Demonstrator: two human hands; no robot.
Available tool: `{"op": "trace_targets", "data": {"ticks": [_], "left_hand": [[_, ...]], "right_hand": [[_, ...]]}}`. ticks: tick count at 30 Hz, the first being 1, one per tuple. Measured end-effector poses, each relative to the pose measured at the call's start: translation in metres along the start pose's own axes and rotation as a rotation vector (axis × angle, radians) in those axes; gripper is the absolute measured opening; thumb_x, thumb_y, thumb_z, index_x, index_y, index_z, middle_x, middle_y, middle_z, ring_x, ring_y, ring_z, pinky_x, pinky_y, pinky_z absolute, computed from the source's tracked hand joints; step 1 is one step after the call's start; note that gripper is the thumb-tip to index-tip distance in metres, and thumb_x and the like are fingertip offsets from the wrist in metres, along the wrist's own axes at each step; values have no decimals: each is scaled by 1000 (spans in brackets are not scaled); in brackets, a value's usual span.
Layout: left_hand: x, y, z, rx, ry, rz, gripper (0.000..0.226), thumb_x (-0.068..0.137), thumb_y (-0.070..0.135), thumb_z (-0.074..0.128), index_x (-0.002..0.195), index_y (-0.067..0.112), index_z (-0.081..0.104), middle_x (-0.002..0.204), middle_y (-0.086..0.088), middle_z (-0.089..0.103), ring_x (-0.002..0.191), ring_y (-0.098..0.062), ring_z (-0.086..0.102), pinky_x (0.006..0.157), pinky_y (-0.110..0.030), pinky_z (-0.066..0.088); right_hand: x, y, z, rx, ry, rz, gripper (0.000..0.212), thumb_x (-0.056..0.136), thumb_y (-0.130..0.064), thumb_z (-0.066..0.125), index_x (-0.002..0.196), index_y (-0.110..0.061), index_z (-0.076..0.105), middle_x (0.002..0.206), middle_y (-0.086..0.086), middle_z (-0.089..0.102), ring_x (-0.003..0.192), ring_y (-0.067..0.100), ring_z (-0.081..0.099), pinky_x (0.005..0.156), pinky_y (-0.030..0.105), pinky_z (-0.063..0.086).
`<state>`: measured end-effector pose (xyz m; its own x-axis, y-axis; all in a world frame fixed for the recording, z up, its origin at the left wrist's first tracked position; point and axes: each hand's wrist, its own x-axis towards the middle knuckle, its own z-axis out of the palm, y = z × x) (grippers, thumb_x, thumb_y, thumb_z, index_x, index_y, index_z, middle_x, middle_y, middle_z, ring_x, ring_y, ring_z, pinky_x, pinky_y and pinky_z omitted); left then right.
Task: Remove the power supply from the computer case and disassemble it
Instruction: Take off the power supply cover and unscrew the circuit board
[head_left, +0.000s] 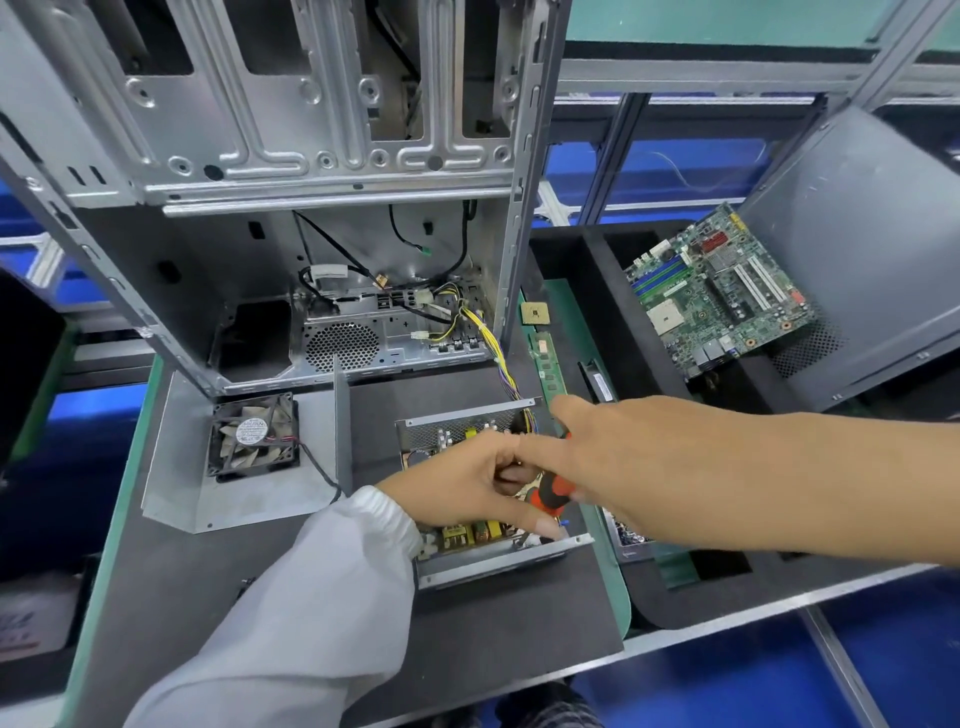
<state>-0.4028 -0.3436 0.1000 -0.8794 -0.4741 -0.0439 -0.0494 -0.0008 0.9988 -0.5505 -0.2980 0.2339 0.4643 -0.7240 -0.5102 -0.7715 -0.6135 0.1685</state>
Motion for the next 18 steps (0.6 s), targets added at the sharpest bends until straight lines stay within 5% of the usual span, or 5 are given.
{"op": "trace_targets", "data": {"ticks": [2,5,10,15,18], "left_hand": [[-2,-2,-2,37,-2,31,19,83,11,76,87,29,70,60,13,34,57,-5,28,55,-16,27],[1,-6,0,112,75,-18,31,81,7,78,76,-8,51,63,1,21,57,-9,19,52,-21,18],[-8,-4,-10,26,83,-13,23,85,17,74,92,37,68,67,8,21,57,-9,23,54,-20,24],[-28,-11,-35,104,175,-177,15,94,11,62,105,20,68,63,8,29,53,-8,26,51,-15,32],[-35,-7,-36,352,133,-224,21,88,11,71,97,29,64,61,14,31,56,-7,29,58,-21,34]], "right_hand": [[-2,4,2,116,-33,-9,46,90,-22,58,126,-33,31,86,-1,11,62,14,44,46,29,32],[-2,2,1,224,-6,23,39,91,-45,57,121,-32,36,92,-3,35,70,18,50,53,27,36],[-2,9,1,253,62,46,23,95,-42,49,109,-24,48,98,0,51,90,24,59,66,31,42],[-20,31,-25,393,124,58,18,91,-46,53,93,-28,53,82,-12,51,76,3,51,68,28,44],[-27,48,-37,450,170,102,18,89,-49,53,93,-32,56,64,-15,55,65,-9,49,59,21,39]]}}
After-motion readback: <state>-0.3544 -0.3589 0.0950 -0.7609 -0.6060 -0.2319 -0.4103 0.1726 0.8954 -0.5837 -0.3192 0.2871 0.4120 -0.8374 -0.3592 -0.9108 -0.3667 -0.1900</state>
